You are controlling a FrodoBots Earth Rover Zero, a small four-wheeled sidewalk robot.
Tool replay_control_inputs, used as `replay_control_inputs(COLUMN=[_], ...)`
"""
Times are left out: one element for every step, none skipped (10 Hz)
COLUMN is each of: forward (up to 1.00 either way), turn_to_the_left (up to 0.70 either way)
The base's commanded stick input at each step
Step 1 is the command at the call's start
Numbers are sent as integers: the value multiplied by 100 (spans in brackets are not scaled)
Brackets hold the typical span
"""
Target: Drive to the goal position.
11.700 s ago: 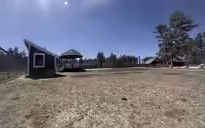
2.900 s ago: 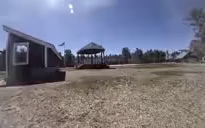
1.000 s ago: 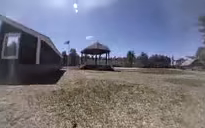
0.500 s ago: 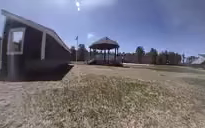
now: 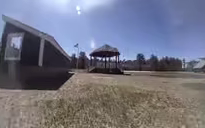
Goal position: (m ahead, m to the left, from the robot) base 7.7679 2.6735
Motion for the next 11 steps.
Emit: replay_control_inputs(forward=[70, 70, 70, 70, 70, 70, 70, 70, 70, 70, 70], turn_to_the_left=[0, 0, 0, 0, 0, 0, 0, 0, 0, 0, 0])
